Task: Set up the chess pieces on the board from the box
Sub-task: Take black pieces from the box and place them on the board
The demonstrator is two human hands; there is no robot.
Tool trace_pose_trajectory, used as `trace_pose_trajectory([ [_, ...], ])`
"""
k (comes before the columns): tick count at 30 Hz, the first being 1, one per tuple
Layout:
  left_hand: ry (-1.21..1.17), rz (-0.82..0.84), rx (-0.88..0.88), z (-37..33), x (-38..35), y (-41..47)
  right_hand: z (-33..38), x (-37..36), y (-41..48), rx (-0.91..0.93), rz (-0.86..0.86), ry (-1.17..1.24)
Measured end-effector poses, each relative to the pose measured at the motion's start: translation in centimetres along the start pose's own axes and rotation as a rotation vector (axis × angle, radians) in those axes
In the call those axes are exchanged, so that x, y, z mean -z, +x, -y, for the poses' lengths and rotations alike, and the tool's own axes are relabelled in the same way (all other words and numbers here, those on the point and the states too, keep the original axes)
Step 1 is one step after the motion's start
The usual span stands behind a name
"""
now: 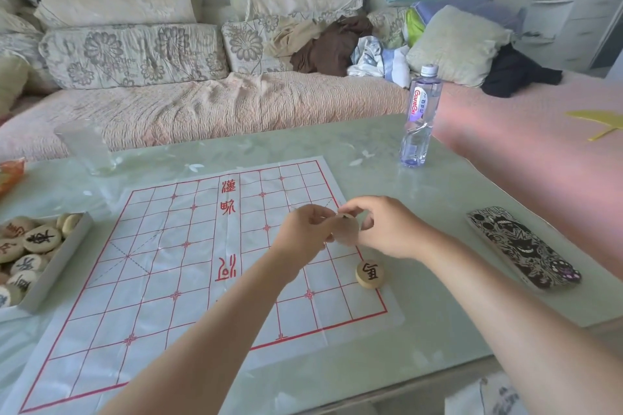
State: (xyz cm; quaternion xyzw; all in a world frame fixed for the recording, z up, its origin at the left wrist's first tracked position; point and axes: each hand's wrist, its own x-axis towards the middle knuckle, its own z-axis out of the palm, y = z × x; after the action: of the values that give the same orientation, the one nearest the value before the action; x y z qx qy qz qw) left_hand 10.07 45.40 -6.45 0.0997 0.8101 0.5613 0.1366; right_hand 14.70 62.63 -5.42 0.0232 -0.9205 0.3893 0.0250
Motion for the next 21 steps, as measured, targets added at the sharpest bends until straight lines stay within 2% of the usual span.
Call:
trace_pose_trajectory([
  [3, 0.414, 0.005, -0.149, 1.2, -0.2, 0.3, -1.0, 0.5, 0.3, -0.08, 0.038, -0.095],
  [5, 0.524, 0.042, -0.223, 2.3, -0.4, 0.4, -1.5, 0.5, 0.4, -0.148, 0.125, -0.151],
  [12, 0.624, 0.051, -0.338, 3.4, -1.2, -0.1, -1.9, 0.2, 0.5, -0.226, 0.253, -0.149],
  [15, 0.648, 0.068, -0.397, 3.2, -1.5, -0.4, -1.4, 0.6, 0.3, -0.2, 0.211, -0.116],
  [19, 0.662, 0.058, -0.444, 2.9, -1.5, -0.6, -1.0, 0.4, 0.3, -0.2, 0.195, -0.2],
  [21, 0.642, 0.04, -0.455, 2.6, -0.8, -0.8, -0.3, 0.4, 0.6, -0.179, 0.126, -0.267],
])
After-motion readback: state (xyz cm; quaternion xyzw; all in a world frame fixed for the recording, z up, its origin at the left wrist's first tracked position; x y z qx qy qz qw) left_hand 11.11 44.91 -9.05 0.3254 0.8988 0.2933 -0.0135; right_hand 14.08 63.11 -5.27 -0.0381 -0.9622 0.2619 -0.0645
